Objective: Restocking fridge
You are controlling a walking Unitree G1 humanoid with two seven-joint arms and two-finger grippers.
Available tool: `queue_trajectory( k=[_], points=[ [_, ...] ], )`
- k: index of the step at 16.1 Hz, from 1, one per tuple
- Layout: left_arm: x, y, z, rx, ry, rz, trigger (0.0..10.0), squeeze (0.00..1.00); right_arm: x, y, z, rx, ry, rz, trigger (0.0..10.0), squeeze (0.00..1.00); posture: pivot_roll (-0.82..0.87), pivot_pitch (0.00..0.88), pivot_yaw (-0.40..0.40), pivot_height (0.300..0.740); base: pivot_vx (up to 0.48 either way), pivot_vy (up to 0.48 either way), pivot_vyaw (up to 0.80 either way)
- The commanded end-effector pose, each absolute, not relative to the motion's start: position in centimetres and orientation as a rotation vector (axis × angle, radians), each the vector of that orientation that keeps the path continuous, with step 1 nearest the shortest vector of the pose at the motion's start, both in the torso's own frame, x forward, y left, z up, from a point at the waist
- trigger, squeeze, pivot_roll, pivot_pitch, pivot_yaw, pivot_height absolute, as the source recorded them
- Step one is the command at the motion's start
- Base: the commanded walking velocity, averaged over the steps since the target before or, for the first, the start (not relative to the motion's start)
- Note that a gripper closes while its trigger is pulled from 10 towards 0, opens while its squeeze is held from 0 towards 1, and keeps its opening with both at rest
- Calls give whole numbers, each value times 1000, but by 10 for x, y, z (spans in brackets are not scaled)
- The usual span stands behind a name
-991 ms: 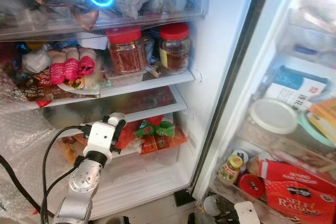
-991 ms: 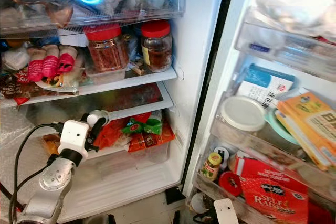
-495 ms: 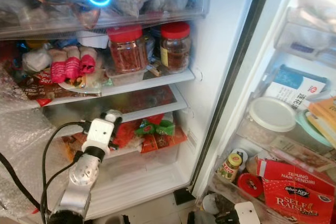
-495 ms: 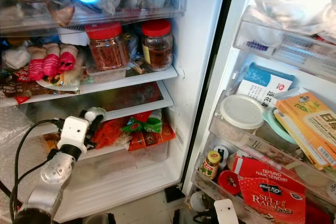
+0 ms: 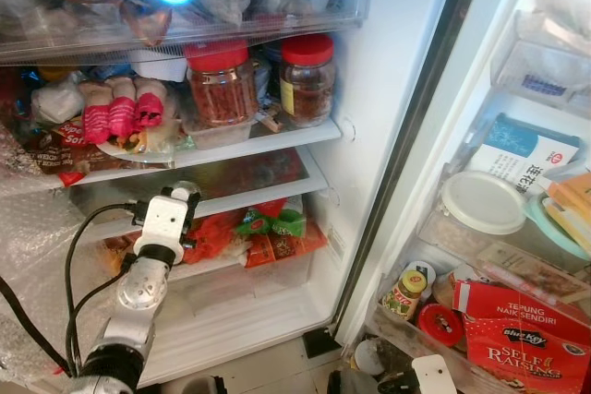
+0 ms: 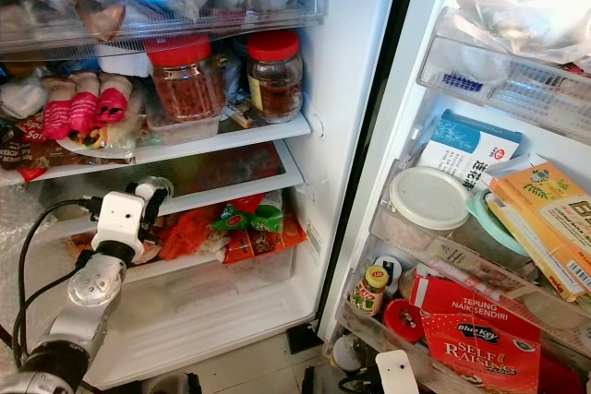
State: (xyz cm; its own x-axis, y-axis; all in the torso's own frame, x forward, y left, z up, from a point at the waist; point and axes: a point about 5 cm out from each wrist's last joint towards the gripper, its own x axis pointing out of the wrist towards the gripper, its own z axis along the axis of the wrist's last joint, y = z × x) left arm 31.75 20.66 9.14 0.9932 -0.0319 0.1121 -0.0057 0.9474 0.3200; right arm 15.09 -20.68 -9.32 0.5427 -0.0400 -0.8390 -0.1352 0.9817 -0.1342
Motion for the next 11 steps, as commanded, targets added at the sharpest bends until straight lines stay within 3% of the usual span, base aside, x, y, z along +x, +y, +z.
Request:
queue_trajectory(
  k=[1, 11],
  points=[
    [316, 211, 84, 306, -84, -6, 10000, 0, 143, -200, -98, -179, 1035, 86, 10000, 0, -103, 0, -50, 634, 0, 0, 0],
    [282, 231, 42, 157, 79, 97, 10000, 0, 143, -199, -98, -179, 1035, 89, 10000, 0, -96, 0, -43, 634, 0, 0, 0]
  ],
)
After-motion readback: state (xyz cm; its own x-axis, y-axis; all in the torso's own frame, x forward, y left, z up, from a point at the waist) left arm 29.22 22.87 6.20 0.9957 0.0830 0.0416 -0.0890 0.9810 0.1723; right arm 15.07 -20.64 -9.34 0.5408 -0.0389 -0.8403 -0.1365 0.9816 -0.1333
